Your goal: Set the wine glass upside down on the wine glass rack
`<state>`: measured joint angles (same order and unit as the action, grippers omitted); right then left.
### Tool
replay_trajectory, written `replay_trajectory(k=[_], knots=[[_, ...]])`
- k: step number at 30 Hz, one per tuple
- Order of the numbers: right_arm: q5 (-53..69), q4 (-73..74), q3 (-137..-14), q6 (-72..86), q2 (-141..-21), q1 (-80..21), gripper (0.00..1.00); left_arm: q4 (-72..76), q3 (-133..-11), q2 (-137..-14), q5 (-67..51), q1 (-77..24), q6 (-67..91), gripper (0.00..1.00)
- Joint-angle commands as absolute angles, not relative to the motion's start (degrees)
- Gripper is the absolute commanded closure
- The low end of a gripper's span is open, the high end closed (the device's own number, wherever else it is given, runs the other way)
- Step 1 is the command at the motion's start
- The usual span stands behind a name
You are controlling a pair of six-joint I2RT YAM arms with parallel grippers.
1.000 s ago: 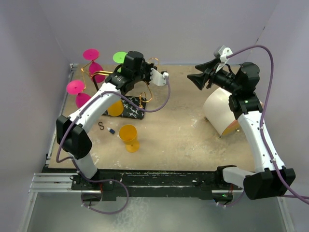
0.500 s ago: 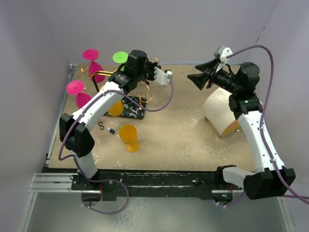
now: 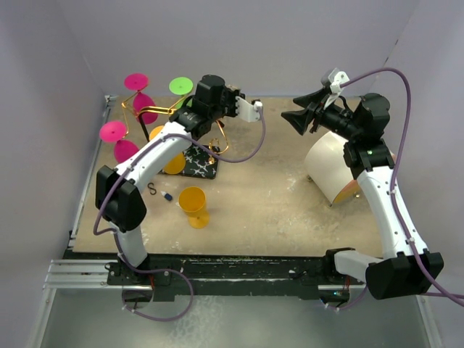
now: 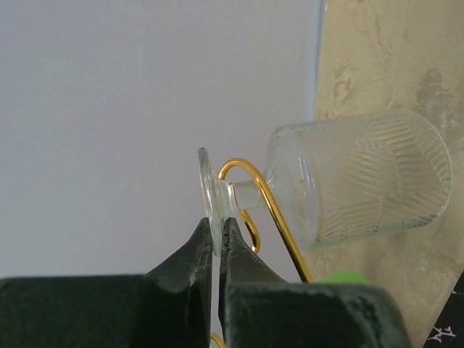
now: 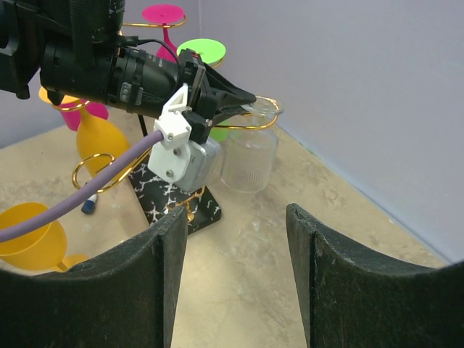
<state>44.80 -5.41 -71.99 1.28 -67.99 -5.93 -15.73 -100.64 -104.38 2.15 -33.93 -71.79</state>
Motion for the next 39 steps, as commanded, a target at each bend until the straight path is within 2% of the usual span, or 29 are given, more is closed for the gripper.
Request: replay_trajectory(k=[1, 15, 39], knots=[[46.23, -6.94, -72.37, 0.78, -67.76, -5.52, 0.41, -7.36, -105.02, -103.86, 4.64, -34.16, -70.0, 1.0], [46.58, -6.94, -72.33, 0.83, -67.84, -5.45, 0.41, -7.85, -106.57, -104.83, 9.84, -34.18, -69.88, 1.0], [46.85, -7.03, -72.25, 0.96, -67.77, -5.39, 0.41, -8.36, -107.49, -106.09, 10.55, -34.01, -72.67, 1.0]])
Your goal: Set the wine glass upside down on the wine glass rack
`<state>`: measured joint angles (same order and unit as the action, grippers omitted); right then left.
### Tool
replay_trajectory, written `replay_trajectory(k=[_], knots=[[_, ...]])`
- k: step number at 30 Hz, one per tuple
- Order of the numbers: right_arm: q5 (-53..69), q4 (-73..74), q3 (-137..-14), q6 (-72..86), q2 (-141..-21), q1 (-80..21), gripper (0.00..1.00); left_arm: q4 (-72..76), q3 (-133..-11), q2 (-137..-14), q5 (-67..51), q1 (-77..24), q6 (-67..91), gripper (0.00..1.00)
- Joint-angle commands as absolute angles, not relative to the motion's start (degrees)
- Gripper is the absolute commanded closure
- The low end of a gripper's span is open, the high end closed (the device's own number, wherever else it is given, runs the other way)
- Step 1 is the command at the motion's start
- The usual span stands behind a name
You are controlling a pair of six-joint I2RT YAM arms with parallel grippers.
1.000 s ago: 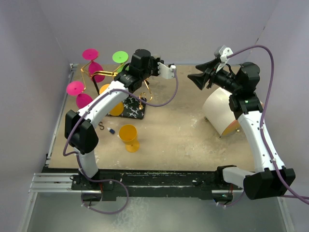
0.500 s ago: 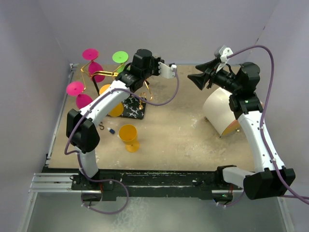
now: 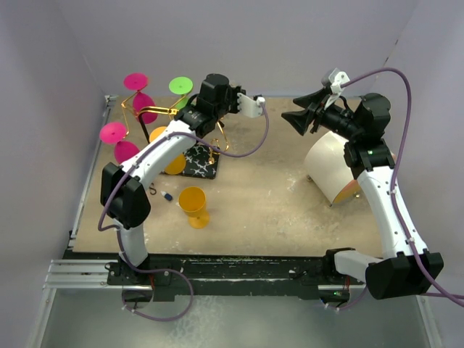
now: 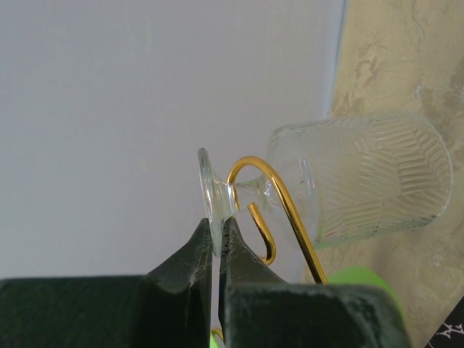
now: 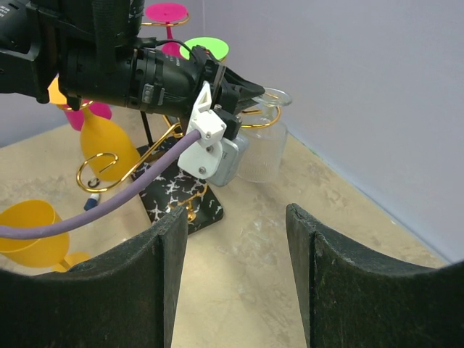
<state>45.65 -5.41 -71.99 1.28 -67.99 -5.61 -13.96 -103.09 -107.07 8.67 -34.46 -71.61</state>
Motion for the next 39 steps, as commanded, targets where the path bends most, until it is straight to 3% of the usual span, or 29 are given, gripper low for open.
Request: replay_trajectory(k=[1, 39], knots=[[46.85, -7.03, -72.25, 0.97, -67.76, -5.43, 0.41, -8.59, -107.68, -106.08, 10.75, -34.01, -72.68, 1.0], [47.11, -7.38, -71.9, 1.14, -67.68, -5.36, 0.41, -11.69, -99.75, -98.65, 10.57, -33.72, -71.55, 1.0]])
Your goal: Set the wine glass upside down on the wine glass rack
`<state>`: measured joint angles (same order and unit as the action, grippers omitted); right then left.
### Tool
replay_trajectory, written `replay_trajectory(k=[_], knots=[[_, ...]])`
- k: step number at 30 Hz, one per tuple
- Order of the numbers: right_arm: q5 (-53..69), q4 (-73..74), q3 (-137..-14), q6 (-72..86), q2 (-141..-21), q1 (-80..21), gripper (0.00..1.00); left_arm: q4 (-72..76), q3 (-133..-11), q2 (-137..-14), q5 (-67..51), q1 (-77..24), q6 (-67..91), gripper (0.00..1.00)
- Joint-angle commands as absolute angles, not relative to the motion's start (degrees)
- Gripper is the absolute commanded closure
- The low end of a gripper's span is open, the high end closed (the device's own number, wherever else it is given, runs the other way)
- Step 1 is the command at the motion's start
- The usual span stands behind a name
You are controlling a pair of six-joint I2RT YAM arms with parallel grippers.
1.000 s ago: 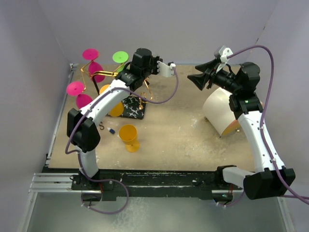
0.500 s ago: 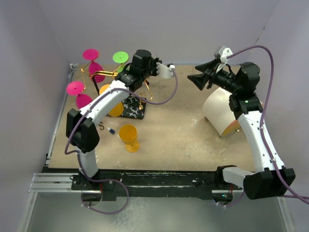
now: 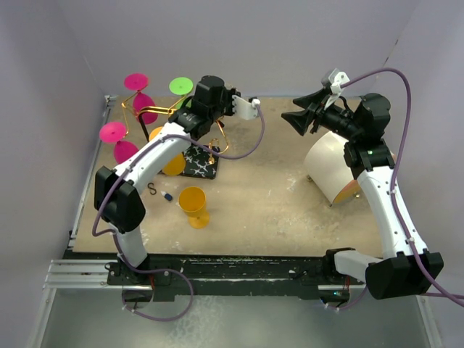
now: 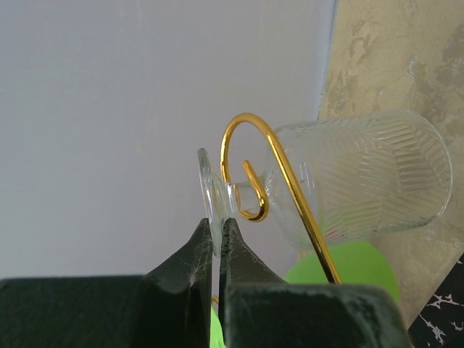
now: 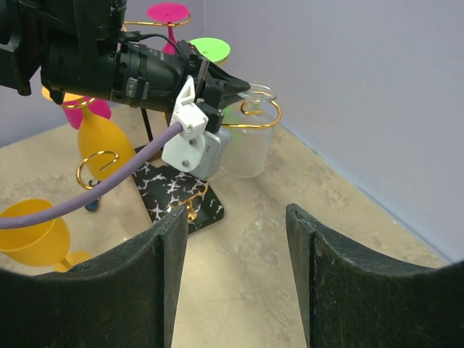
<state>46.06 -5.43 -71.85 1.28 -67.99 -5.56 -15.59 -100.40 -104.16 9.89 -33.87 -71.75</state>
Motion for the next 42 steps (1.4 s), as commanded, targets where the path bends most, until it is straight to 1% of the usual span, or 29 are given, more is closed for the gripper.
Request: replay_trajectory(k=[1, 8, 15, 20, 27, 42], knots=[[47.11, -7.38, -71.9, 1.14, -67.62, -5.36, 0.41, -11.77, -99.29, -98.42, 10.47, -33.75, -71.44, 1.0], [47.2, -7.72, -71.7, 1.23, -67.72, -5.32, 0.41, -11.43, -95.87, -96.63, 10.03, -33.75, -71.41, 1.0], [47.19, -7.82, -71.59, 1.22, -67.59, -5.27, 0.41, -11.79, -95.36, -96.65, 9.72, -33.75, -72.07, 0.91], [47.2, -7.91, -71.48, 1.23, -67.59, -5.19, 0.41, -11.86, -95.01, -96.65, 9.76, -33.75, -72.07, 0.87], [47.2, -7.91, -71.46, 1.14, -67.65, -5.19, 0.41, -12.14, -94.73, -96.04, 9.67, -33.75, -72.07, 0.84], [47.2, -8.0, -71.37, 1.14, -67.85, -5.1, 0.41, -12.87, -93.09, -94.36, 10.15, -33.75, -72.83, 0.81]])
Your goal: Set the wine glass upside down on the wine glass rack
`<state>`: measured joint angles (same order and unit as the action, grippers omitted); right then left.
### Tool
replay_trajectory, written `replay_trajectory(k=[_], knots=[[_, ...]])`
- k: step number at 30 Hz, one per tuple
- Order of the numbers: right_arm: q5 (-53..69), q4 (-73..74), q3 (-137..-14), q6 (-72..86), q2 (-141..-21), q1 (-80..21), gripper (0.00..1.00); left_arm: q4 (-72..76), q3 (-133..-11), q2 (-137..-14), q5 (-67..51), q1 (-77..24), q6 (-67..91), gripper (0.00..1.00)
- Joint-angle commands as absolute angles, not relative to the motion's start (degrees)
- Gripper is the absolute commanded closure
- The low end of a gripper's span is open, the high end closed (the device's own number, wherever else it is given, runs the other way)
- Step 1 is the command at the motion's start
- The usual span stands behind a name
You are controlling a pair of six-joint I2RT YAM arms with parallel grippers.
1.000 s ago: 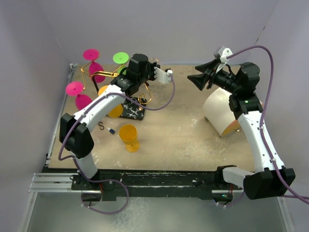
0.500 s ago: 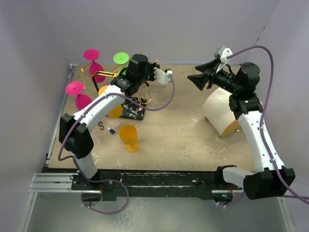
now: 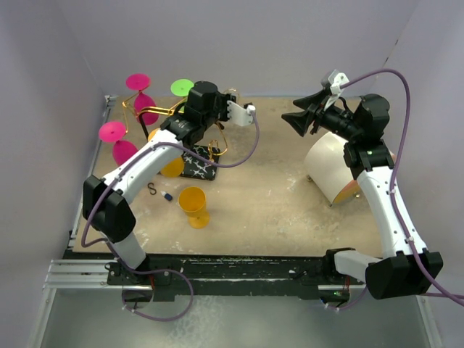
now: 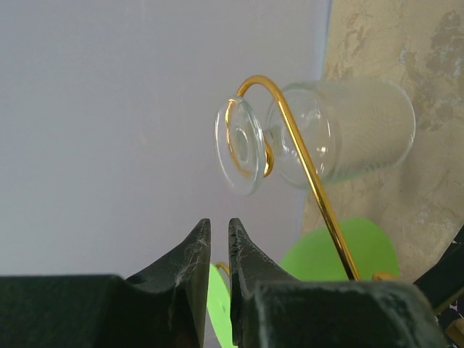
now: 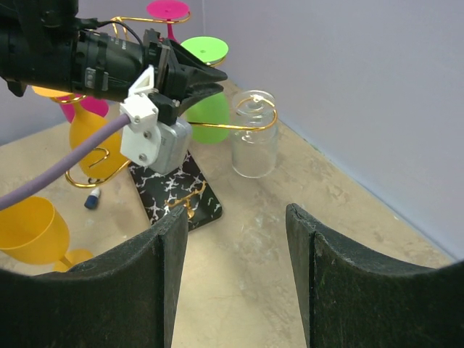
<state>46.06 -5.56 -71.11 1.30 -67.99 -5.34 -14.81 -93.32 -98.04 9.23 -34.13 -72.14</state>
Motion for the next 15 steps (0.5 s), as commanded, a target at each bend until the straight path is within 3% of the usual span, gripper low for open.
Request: replay_trajectory(k=[1, 15], knots=[[47.2, -8.0, -71.37, 1.13, -67.84, -5.12, 0.41, -13.03, -93.0, -94.27, 10.19, -33.71, -72.84, 0.81], [47.29, -8.08, -71.32, 1.14, -67.94, -5.01, 0.41, -14.36, -91.78, -91.09, 11.19, -33.82, -72.59, 0.78]])
